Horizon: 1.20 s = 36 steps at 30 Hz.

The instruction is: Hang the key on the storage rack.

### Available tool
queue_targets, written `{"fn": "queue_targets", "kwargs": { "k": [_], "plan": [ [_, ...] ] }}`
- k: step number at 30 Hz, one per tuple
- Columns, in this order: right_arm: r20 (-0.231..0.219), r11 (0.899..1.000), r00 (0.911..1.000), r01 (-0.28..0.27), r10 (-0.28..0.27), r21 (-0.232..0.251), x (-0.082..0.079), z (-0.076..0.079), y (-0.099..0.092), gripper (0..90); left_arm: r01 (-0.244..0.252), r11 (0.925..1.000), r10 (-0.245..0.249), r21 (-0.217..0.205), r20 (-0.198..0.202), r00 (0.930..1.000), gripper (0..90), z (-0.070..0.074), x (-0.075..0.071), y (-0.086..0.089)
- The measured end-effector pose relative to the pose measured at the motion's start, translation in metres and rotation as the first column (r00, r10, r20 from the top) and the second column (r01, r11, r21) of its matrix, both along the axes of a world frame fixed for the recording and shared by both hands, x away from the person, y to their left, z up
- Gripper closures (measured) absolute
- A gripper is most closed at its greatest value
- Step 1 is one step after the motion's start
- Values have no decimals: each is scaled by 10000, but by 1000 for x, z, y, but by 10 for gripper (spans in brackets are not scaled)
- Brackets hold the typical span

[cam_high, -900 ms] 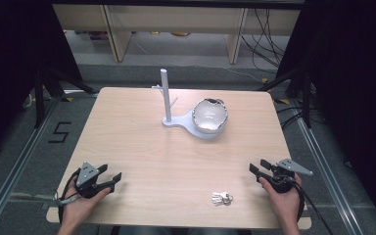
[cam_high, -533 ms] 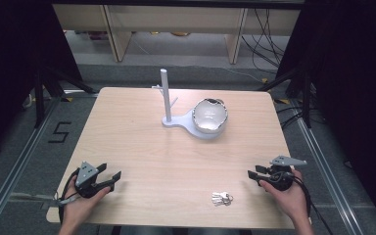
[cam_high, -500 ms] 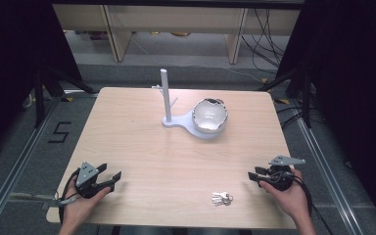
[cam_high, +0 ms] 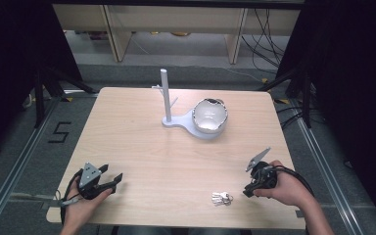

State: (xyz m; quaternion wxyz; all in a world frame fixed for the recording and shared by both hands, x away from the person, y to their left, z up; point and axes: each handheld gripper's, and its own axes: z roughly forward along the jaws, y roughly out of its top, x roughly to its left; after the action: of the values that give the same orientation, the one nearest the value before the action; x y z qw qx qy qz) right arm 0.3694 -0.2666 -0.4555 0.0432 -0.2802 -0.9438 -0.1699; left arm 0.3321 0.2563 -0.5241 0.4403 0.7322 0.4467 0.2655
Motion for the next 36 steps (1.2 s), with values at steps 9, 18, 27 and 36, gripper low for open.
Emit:
{"fn": "queue_targets", "kwargs": {
  "k": [9,18,27,36],
  "plan": [
    [-463,9913,9916,-1231,1209,-459,6,-6,25,761,37,10000,-37,68,3,10000,327,0,0,0],
    [-741,9771,9833,-1744,1662,-1220,8,-5,41,792,129,9997,-129,193,6,9999,327,0,0,-2],
    [-1115,9491,9682,-2428,2242,-2004,11,-6,56,789,90,9998,-90,183,-44,10000,326,0,-1,-2],
    [-1360,9388,9608,-2670,2417,-2177,12,-11,63,798,173,9997,-173,168,-45,9998,326,0,-1,-3]
  ]
}}
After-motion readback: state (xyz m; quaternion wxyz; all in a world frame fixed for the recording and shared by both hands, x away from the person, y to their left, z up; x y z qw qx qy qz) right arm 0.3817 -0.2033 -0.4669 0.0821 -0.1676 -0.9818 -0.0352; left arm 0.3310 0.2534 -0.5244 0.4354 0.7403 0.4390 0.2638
